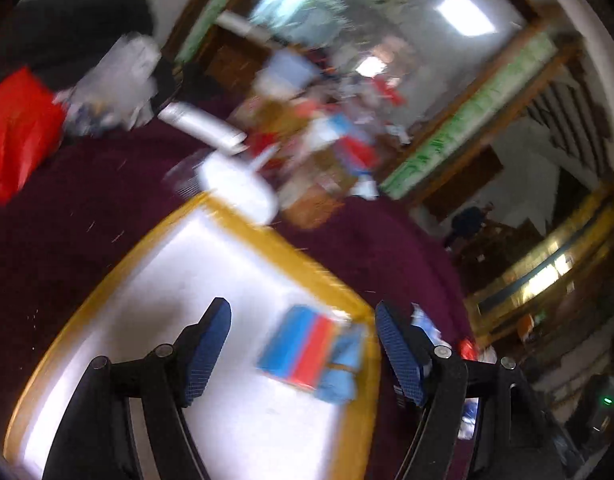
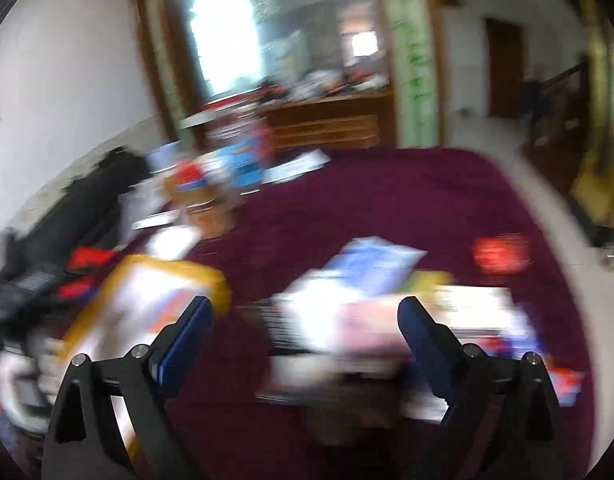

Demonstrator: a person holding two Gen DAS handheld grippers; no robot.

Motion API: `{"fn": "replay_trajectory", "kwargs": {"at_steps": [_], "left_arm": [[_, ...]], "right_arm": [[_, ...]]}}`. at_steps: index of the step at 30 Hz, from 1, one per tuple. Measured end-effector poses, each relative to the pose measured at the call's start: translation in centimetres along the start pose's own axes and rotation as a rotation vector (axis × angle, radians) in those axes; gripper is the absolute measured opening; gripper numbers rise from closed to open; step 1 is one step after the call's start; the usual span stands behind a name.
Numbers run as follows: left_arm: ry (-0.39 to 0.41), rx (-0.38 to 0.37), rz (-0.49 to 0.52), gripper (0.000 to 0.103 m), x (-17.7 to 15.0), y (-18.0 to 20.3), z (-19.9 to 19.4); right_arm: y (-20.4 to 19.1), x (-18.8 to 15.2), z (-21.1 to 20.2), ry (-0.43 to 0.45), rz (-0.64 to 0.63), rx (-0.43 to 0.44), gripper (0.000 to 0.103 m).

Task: Organize soft objects
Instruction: 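Grasp the brown knit beanie with the left tool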

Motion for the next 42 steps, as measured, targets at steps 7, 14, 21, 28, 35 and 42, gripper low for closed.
{"fn": "replay_trajectory", "kwargs": {"at_steps": [7, 14, 21, 28, 35, 42], "left_arm": [[-0.134, -0.128, 0.211, 0.1, -6.5, 10.6, 1.2], [-0.32, -0.074, 0.26, 0.1, -14.9, 13.6, 6.2], [-0.288, -0.109, 0.446, 0.099, -18.3, 17.3, 5.3], [-0.239, -0.209, 0.821, 0.099, -22.8, 22.4, 4.0], [-0.278, -0.212, 0.94, 0.069, -26.0, 22.7, 5.4], [-0.274, -0.199, 0.84, 0.036, -24.0, 21.7, 4.9]], "right_arm": [[13.0, -3.6, -0.5, 0.019, 0.261, -0.152, 0.093], [16.3, -7.3, 0.4, 0.021, 0.305, -0.195, 0.093], [16.4, -7.6, 0.9, 0.006, 0.316, -0.169, 0.093], [16.5, -7.4, 0.3, 0.019, 0.336, -0.151, 0.093], [17.3, -7.6, 0.3, 0.017, 0.367, -0.168, 0.093], [17.1, -7.8, 0.6, 0.002, 0.365, -0.151, 0.093]]}}
Point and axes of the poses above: each gripper's, at about its wrist camera, not at the fingertips, and z roughly the way its jaws point, y to its right, x to its top, the point moved 7 cm from there along z, roughly the way its jaws point, and after that the axes turned 14 degrees about y, right-handed, at the moved point
